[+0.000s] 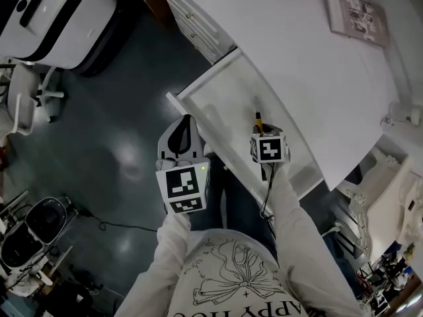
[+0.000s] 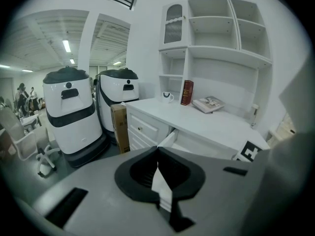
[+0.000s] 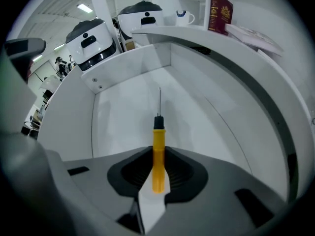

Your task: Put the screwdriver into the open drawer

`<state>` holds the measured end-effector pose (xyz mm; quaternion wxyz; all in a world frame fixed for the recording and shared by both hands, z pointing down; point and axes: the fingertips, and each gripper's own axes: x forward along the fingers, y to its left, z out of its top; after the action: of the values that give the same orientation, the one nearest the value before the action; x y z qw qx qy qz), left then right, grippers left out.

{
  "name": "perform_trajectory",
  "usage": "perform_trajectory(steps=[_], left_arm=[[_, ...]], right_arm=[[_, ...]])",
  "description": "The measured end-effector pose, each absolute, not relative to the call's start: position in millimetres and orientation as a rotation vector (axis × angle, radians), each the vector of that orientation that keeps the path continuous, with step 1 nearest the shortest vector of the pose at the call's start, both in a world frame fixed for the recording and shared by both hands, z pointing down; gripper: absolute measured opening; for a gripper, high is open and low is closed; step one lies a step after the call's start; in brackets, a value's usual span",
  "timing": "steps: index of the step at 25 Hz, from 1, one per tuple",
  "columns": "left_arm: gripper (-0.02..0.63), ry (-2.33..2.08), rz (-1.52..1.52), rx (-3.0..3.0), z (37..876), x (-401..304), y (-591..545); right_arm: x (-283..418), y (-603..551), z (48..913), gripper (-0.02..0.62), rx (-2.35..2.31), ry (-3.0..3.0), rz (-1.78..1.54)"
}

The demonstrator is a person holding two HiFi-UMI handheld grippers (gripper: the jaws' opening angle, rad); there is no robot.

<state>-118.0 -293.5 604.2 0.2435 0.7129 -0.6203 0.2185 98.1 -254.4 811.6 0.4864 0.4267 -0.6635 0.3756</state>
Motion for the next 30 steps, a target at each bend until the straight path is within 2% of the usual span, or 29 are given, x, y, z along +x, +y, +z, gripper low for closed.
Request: perform_trajectory(steps=[10,13,16,24,30], left_arm=[[0.005,-1.693,0.582,1.933,607.0,-119.9,-290.1],[0.005,-1.696,0.573,1.932,604.7,-122.4,-287.4],[0.005,-1.711,0.557,1.937,596.9,-124.2,-286.3],[0.005,-1.757,0.456,2.018,544.5,-118.2,-292.1],[0.005,-1.808,0.352,2.091,486.2,-109.6,-292.7]], right_arm=[[97.6,-255.4,820.5,0.075,1.03,-1.611,0.919],[98.2,-257.7,811.3,0.114,1.061,-1.637,0.928],[95.3,-262.4,793.0,0.115,1.097,-1.692,0.913],[95.7,-285.9,680.8,0.042,1.295,-1.881,0.764],[108.4,-294.1,572.0,0.024,1.487,-2.019,0.645]])
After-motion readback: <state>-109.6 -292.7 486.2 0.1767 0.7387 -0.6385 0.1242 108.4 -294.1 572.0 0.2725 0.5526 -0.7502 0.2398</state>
